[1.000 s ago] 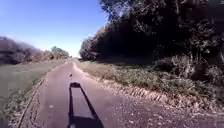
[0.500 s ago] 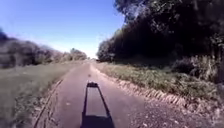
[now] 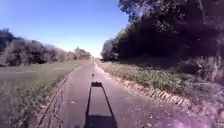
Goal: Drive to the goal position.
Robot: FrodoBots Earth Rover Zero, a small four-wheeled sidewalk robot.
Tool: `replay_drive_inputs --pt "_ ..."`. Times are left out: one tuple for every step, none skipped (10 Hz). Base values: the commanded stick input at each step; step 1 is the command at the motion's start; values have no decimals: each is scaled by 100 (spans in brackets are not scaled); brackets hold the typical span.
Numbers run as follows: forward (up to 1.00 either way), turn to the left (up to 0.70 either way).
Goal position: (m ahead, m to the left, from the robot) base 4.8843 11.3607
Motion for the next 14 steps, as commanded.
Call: replay_drive_inputs --pt "85 0" --pt "85 1" --pt "85 22" --pt "85 34" --pt "85 34" --pt "85 34" --pt "85 34" --pt "85 34" --pt "85 0" --pt "85 0" --pt "85 0" --pt "85 0" --pt "85 0" --pt "85 0"
